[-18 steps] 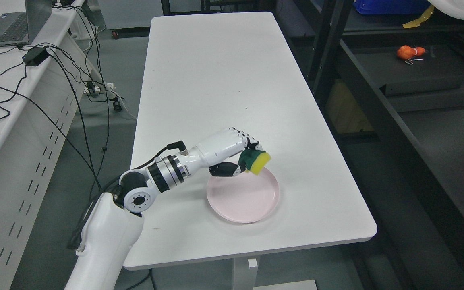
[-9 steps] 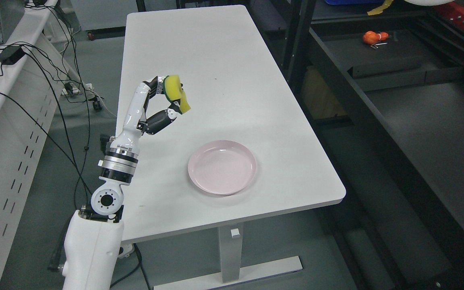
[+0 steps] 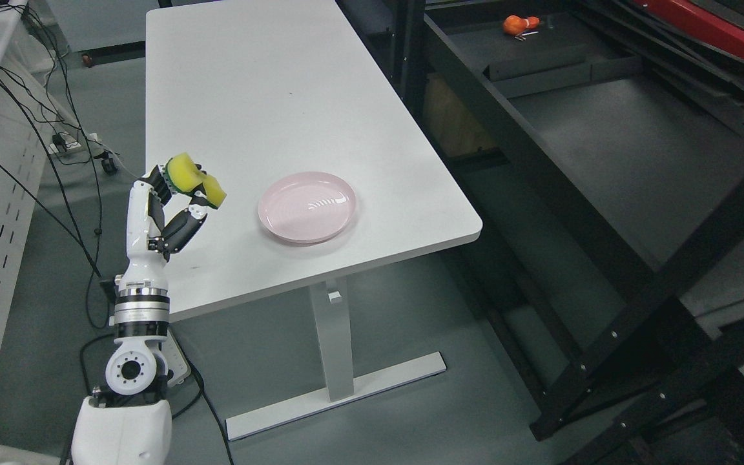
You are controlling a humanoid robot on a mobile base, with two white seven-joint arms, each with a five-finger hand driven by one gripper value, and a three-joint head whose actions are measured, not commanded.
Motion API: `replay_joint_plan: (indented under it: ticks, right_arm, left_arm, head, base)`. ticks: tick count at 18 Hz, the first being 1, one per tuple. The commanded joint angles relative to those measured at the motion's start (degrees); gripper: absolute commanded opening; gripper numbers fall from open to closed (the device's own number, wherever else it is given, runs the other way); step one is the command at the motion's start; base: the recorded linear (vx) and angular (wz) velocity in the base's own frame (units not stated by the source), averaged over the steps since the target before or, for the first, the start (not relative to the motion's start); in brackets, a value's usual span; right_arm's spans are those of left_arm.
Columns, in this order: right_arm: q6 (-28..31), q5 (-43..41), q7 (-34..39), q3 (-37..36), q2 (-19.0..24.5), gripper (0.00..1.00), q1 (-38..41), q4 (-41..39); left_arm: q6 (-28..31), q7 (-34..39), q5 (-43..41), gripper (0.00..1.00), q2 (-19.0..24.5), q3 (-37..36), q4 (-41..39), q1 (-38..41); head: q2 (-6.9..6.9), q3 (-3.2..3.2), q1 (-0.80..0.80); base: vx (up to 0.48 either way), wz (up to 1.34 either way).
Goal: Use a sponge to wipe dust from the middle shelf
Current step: 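Hold the sponge up in the left hand while turning toward the shelf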
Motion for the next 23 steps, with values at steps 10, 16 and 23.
replay_joint_plan:
  ticks: [10, 16, 23]
  right_arm:
    - [0.0, 0.0, 0.0, 0.0, -1.0, 1.0, 0.0, -1.0]
    - [0.0, 0.0, 0.0, 0.0, -1.0, 1.0, 0.0, -1.0]
    - [0.0, 0.0, 0.0, 0.0, -1.0, 1.0, 0.0, -1.0]
  left_arm:
    - [3.2, -0.1, 4.0, 0.0, 0.5, 8.8, -3.7, 4.6]
    - [3.1, -1.1, 4.7, 0.0, 0.5, 5.3, -4.4, 5.0]
    - [-0.6, -6.9, 4.8, 0.0, 0.5, -13.4, -11.0, 9.7]
  head:
    - [0.0, 0.0, 0.0]
    - [0.0, 0.0, 0.0]
    - [-0.01, 0.0, 0.0]
  base:
    - [-0.326, -0.56]
    - [-0.167, -1.15]
    - [0.007, -0.99]
